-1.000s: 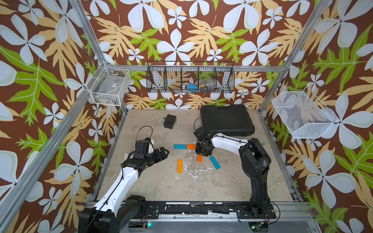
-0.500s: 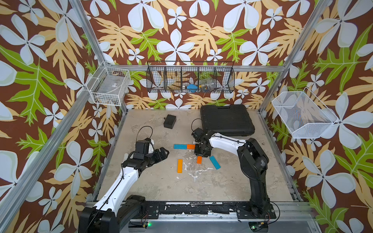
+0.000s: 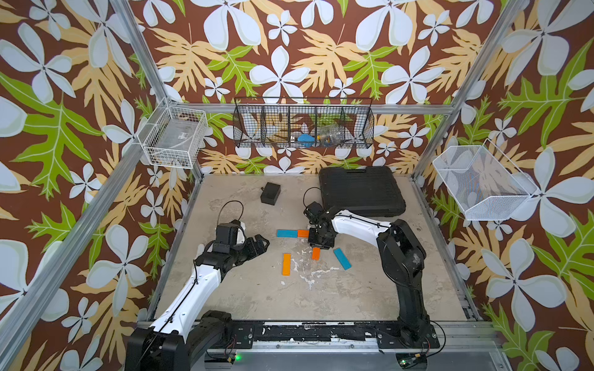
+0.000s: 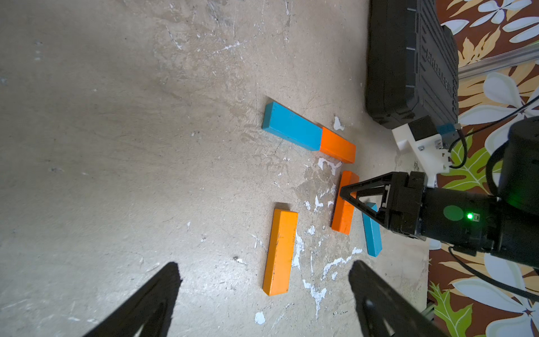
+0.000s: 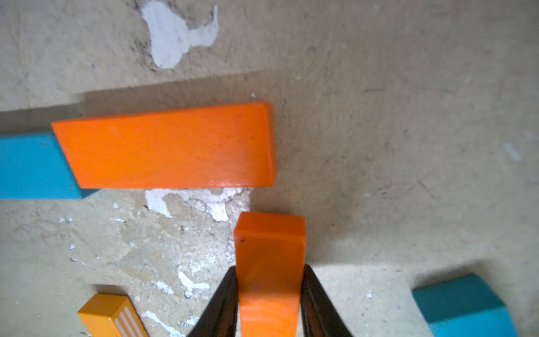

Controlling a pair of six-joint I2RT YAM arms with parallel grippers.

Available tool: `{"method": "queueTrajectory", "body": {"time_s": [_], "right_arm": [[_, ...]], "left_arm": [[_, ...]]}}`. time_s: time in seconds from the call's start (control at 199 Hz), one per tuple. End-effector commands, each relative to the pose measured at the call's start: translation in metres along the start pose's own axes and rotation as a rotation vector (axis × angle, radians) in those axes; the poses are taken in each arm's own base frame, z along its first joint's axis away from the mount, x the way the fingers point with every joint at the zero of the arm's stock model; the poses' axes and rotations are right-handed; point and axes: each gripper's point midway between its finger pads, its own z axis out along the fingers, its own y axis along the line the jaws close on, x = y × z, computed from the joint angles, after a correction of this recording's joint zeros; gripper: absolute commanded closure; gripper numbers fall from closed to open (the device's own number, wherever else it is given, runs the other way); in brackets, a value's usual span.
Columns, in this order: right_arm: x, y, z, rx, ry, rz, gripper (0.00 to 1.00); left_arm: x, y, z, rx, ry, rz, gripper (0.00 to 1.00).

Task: Assemble the number 7 with building blocks
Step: Assemble the building block at the center of the board.

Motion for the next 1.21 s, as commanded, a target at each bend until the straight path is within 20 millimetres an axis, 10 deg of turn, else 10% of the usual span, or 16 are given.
{"method": "queueTrajectory", "body": {"time_s": [0.0, 1.204], "right_arm": [[0.002, 0.001, 0.003, 0.003, 0.015, 0.005, 0.64], [-0.012, 0.005, 0.013, 0.009, 0.009, -0.013, 0.64]], "left_arm": [[-0.004, -0.004, 0.000, 0.013, -0.009, 0.019, 0.07], [-0.006, -0.002, 0.004, -0.003, 0.000, 0.030, 0.06]]}}
